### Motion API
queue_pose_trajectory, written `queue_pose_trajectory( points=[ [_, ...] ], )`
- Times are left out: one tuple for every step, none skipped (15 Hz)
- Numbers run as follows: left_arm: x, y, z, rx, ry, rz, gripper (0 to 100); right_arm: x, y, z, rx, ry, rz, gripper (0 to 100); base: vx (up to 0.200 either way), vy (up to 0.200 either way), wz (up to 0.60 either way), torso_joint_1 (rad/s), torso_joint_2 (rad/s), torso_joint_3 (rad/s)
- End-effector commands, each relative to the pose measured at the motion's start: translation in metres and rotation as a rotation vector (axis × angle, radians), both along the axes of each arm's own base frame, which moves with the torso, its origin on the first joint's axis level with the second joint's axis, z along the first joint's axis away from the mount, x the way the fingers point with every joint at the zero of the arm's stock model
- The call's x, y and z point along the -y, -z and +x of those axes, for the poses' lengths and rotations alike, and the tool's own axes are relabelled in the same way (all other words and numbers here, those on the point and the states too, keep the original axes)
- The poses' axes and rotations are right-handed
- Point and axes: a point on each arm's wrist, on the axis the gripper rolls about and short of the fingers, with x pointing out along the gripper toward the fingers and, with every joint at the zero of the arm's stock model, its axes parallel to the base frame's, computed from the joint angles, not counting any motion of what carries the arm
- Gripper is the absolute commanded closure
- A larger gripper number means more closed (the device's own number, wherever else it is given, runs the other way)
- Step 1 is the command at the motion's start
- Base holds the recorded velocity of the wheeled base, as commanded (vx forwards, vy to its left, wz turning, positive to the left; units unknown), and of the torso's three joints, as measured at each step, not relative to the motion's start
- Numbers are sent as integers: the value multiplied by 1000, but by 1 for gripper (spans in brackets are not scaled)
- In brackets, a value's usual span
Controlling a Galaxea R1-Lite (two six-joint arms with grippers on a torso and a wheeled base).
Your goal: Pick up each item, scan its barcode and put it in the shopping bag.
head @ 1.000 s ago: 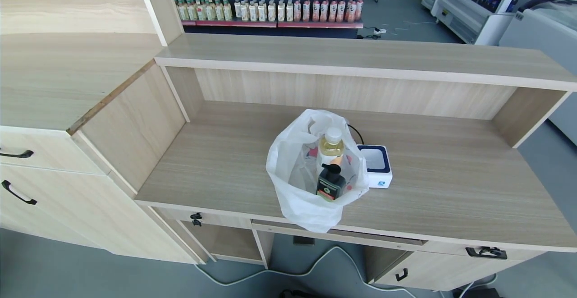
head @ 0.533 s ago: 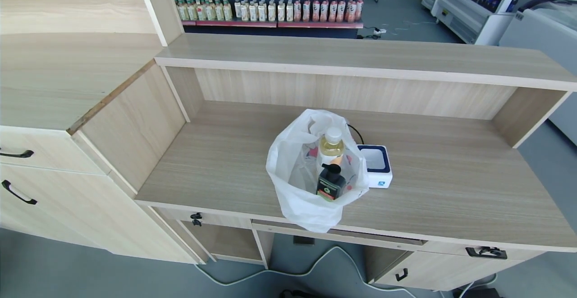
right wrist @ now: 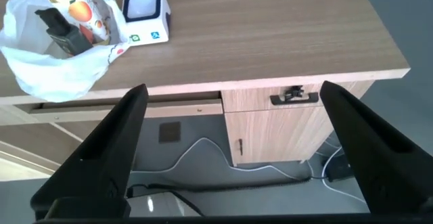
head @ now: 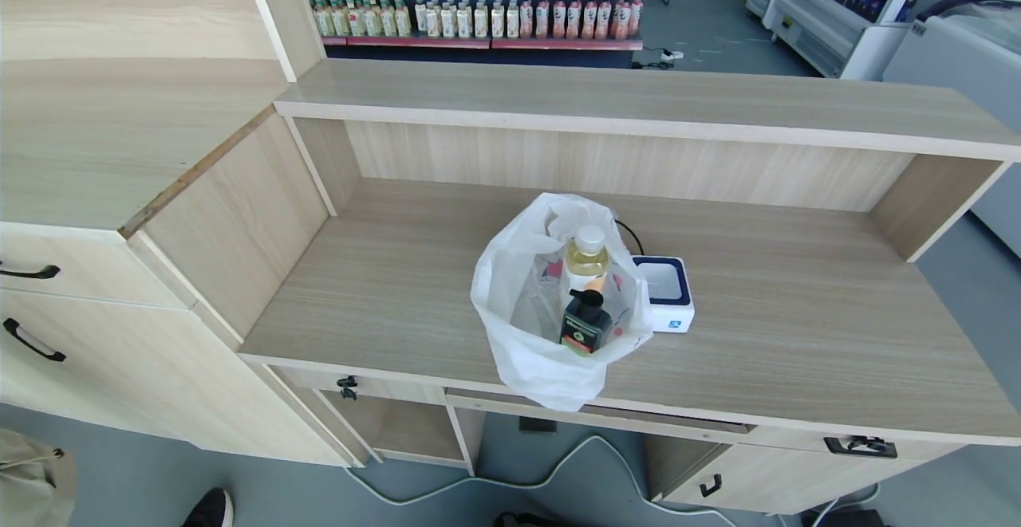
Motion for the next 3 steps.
queue_pose_trajectory(
  points=[
    [0,0,0,1,-1,-1,0,0,0,0,2,0,0,0,0,0,0,0,0,0],
    [0,0,0,1,-1,-1,0,0,0,0,2,0,0,0,0,0,0,0,0,0],
    [0,0,0,1,-1,-1,0,0,0,0,1,0,-2,0,0,0,0,0,0,0]
  ],
)
